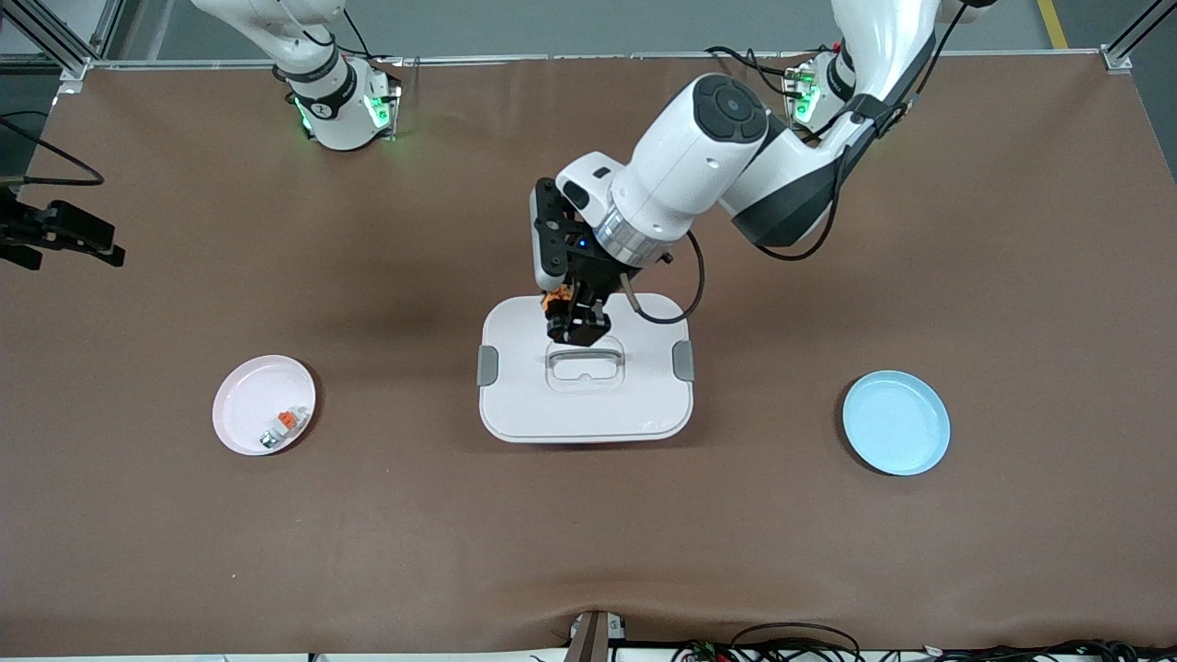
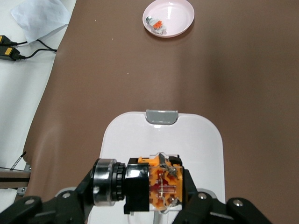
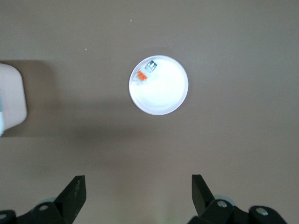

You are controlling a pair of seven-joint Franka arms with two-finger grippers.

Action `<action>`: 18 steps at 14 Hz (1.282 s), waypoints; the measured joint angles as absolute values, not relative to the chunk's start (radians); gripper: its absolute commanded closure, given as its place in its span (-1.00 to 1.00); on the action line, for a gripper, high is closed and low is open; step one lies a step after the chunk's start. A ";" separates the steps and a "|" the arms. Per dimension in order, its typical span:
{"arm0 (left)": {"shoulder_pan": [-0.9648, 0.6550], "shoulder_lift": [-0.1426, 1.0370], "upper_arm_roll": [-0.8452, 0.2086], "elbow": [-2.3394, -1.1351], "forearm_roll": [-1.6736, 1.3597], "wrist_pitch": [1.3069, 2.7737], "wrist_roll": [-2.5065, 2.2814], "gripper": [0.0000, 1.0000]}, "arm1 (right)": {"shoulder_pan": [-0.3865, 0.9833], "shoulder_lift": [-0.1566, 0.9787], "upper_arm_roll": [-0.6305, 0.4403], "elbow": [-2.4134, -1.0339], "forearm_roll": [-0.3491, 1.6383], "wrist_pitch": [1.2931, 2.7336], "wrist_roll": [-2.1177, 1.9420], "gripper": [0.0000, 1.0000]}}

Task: Transfer orange switch to right arm and place
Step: 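Lift the switch with the left gripper and carry it above the box, then hold the switch with the left gripper while the right gripper approaches it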

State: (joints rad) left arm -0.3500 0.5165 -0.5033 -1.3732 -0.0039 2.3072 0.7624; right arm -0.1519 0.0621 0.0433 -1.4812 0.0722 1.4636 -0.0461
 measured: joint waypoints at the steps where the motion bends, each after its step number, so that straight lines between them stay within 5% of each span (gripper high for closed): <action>1: -0.355 0.516 -0.504 -1.371 -0.004 2.307 0.756 1.00 | -0.181 0.062 0.042 -1.482 0.150 1.430 0.035 -1.00; 6: -0.358 0.516 -0.506 -1.363 -0.004 2.307 0.750 1.00 | -0.242 0.062 0.042 -1.516 0.431 1.365 0.384 -1.00; 11: -0.358 0.516 -0.506 -1.362 -0.004 2.307 0.749 1.00 | -0.242 0.003 0.052 -1.670 0.564 1.452 0.500 -1.00; 18: -0.357 0.512 -0.506 -1.356 -0.004 2.309 0.749 1.00 | -0.056 -0.092 0.074 -1.722 0.583 1.543 0.528 -1.00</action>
